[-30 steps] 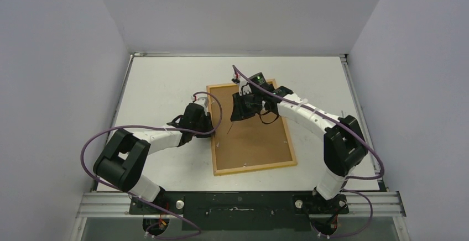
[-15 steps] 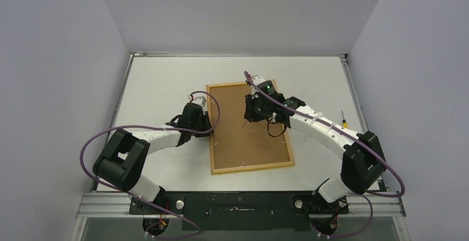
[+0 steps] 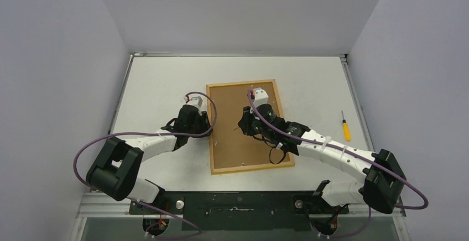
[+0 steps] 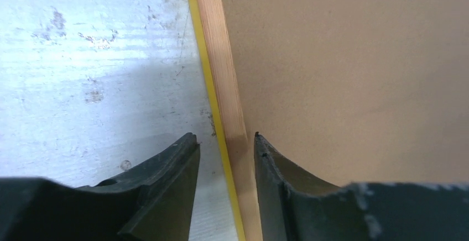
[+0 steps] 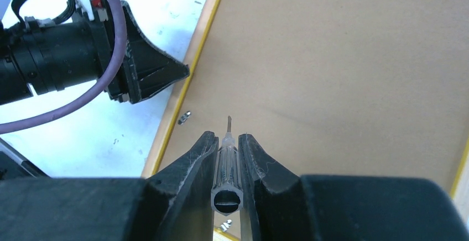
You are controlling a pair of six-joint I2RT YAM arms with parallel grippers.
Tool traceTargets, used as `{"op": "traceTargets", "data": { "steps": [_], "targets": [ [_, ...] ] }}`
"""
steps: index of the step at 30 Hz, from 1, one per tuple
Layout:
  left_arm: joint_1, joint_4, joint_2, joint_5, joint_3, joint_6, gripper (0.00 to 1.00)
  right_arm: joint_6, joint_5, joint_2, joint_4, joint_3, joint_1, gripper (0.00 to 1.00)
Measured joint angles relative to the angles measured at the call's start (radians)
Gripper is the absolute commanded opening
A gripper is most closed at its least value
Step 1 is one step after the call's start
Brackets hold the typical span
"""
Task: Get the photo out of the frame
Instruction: Release the photo frame item from the photo frame.
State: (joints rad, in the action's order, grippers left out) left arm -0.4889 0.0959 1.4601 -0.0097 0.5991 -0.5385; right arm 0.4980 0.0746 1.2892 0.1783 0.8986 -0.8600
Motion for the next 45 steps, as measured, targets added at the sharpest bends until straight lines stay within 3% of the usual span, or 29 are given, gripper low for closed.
{"op": "traceTargets", "data": {
  "steps": [8,14,26,37,45],
  "targets": [
    [0.0,0.035,-0.068,-0.021,-0.034,-0.002,0.49,0.12,0.18,0.0,-0.017,-0.02,-0.176,0.05],
    [0.0,0.043,-0.087,-0.036,-0.049,-0.004,0.49,0.322,0.336,0.018,0.117,0.006,-0.157,0.05],
    [0.0,0.062,-0.178,-0.063,-0.101,-0.004,0.5,0.325,0.256,-0.035,0.007,-0.095,-0.161,0.05],
    [0.0,0.087,-0.137,-0.064,-0.103,-0.035,0.45,0.326,0.29,0.172,-0.047,0.029,-0.333,0.05],
    [0.0,0.14,-0.103,-0.036,-0.103,-0.044,0.48,0.326,0.363,0.296,-0.034,0.145,-0.359,0.05]
  ]
}}
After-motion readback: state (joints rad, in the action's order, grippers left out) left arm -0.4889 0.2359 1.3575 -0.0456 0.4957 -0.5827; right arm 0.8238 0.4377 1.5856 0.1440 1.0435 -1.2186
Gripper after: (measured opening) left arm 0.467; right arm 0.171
